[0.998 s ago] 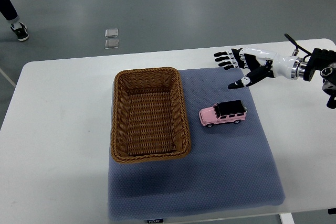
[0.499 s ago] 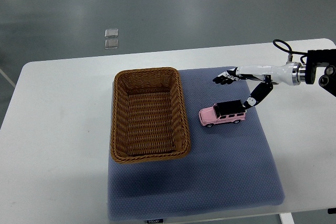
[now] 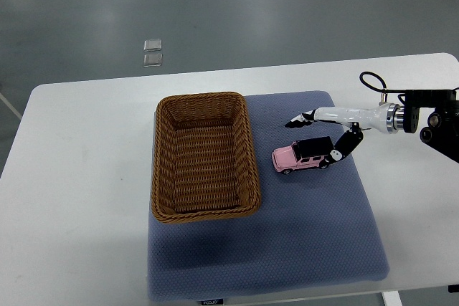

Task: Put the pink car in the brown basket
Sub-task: 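Lower the right hand and grasp the pink car by its roof, then lift the pink car and carry it toward the wicker basket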

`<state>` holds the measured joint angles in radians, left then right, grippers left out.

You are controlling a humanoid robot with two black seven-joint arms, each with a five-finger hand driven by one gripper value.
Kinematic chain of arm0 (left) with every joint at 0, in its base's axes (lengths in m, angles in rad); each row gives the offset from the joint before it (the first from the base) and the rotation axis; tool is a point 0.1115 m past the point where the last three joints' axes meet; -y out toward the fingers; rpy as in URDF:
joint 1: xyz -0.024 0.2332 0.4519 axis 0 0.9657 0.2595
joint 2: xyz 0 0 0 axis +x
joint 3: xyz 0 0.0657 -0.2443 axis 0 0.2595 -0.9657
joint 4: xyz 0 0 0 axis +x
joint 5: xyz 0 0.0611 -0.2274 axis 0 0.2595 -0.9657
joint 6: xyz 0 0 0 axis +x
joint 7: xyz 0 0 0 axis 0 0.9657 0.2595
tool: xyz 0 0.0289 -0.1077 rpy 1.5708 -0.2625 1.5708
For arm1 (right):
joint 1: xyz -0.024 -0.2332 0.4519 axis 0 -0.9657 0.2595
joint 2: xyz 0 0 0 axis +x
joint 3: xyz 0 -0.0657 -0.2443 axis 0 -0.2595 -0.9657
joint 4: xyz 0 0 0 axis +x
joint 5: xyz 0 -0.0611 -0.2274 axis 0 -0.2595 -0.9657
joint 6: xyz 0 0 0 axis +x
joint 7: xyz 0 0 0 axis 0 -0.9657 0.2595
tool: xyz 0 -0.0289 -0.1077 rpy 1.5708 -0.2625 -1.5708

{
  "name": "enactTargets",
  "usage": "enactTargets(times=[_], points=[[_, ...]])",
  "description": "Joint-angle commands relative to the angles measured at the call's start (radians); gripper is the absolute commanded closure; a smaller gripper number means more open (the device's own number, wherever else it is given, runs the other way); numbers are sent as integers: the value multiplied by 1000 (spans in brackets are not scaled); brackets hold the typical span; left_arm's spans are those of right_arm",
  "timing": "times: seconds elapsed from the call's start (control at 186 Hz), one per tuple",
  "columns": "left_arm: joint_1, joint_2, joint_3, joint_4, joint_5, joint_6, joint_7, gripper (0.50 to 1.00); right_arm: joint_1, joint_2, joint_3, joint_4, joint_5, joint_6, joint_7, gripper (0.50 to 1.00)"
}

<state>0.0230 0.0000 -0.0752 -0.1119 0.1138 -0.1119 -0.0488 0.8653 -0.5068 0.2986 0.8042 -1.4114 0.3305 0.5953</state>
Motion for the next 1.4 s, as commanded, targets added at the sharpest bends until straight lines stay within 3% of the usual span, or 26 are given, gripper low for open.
enactTargets(times=[0.0, 0.064, 0.209, 0.445, 0.719, 1.239, 1.395], points=[[0, 0, 0, 0, 1, 0, 0, 500, -14, 2, -1, 0, -1, -27, -5, 593], [0, 0, 0, 0, 0, 0, 0, 500, -22, 4, -1, 0, -1, -42, -8, 599], [0, 0, 0, 0, 0, 0, 0, 500, -25, 7, -10, 0, -3, -48, -12, 679], [0, 0, 0, 0, 0, 0, 0, 500, -22, 7, -19, -2, -3, -50, -14, 748], [0, 0, 0, 0, 0, 0, 0, 500, -14, 4, -15, -2, 9, -41, -5, 1000], [0, 0, 0, 0, 1, 0, 0, 500, 38, -10, 2, -7, 192, -36, 16, 1000], [0, 0, 0, 0, 0, 0, 0, 500, 80, 36, 4, -3, 215, -42, 16, 1000]])
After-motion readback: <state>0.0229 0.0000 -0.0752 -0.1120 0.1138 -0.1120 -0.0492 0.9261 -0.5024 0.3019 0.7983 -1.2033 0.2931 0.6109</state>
